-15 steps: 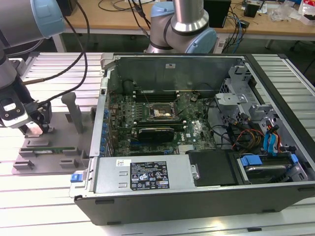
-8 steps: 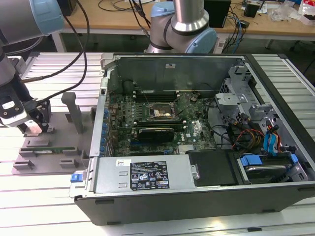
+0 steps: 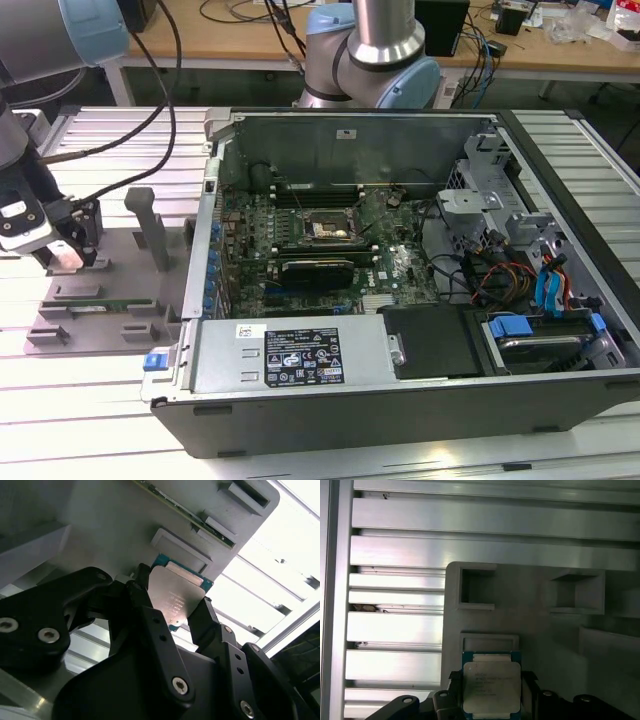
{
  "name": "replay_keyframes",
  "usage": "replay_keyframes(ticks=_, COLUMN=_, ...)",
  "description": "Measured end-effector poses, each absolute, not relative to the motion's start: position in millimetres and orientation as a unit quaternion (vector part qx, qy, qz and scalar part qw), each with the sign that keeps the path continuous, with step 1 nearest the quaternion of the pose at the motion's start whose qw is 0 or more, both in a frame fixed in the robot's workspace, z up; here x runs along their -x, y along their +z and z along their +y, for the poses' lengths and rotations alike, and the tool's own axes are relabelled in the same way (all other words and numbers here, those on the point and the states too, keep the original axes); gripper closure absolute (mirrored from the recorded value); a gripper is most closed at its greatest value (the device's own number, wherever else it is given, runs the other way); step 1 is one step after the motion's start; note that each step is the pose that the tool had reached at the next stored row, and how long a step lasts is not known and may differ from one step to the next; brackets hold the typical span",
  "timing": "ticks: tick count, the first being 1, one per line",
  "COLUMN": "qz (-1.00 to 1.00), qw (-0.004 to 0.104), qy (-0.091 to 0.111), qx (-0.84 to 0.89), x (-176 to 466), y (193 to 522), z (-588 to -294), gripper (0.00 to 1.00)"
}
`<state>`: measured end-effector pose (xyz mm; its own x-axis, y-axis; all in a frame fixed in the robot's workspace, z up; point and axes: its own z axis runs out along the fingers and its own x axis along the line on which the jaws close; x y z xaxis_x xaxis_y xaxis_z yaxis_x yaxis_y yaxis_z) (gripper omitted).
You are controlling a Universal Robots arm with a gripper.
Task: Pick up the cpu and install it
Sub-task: 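Pick up the cpu and move it towards the insertion slot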
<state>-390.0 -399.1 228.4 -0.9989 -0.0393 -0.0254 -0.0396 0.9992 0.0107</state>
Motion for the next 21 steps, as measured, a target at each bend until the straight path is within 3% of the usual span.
replay_keyframes(ticks=21, qz=1.000, qw=0.013, qy=0.005, qx=0.020, x=390, y=249, z=-399, gripper=0.45)
